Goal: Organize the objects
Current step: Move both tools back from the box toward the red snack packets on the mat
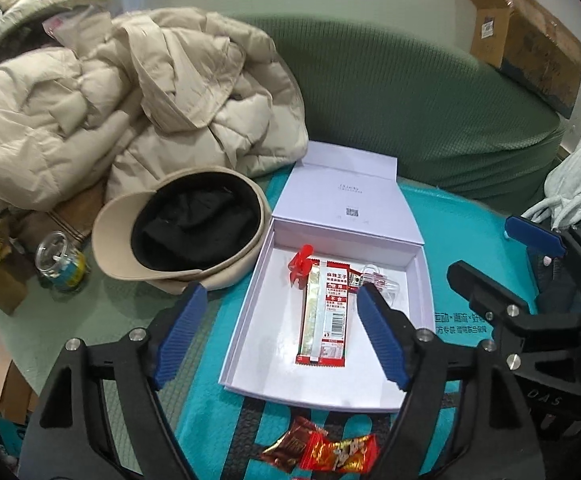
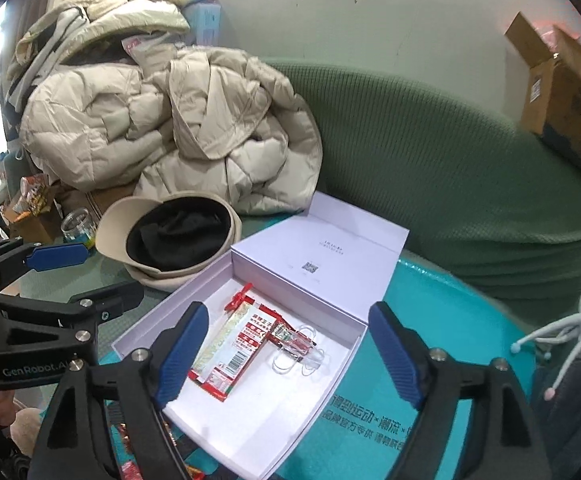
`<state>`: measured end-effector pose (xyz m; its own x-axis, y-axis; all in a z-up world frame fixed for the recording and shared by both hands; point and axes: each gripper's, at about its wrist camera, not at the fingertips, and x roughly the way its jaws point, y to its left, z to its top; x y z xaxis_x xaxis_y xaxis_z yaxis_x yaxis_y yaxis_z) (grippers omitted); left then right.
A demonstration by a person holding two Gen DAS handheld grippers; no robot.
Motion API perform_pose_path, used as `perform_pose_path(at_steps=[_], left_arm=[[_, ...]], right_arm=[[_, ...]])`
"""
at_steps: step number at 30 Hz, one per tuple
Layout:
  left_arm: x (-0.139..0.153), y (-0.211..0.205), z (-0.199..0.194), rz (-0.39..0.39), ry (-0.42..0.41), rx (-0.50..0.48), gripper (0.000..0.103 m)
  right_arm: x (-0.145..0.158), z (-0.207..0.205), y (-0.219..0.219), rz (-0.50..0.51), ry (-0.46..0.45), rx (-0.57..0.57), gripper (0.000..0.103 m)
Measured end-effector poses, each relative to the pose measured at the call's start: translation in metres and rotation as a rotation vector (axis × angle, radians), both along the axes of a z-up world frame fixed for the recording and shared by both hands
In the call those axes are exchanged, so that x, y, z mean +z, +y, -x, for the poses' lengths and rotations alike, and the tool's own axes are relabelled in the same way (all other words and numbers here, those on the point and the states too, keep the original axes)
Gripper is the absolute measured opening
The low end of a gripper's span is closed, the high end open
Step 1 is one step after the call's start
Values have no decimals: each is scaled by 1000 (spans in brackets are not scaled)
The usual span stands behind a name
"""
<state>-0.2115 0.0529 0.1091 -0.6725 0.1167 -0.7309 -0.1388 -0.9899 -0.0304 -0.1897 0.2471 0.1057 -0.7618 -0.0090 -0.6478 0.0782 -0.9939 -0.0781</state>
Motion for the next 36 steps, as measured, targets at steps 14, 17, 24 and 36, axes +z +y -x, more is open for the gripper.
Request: perform_pose_path(at_steps=[14,17,24,36], left_arm=[[36,-21,-57,9,96,29,90],[38,-25,-68,27,107,35,91],[33,-30,-88,29,109,23,92],[1,-28,-110,50,56,12,92]], right_arm=[[36,-69,-19,-21,89,-36,90],[39,-83,-23,-11,107,-59,90],[31,-106,-33,-9,91,-50,90],[4,-128,-44,2,44,-20,90]])
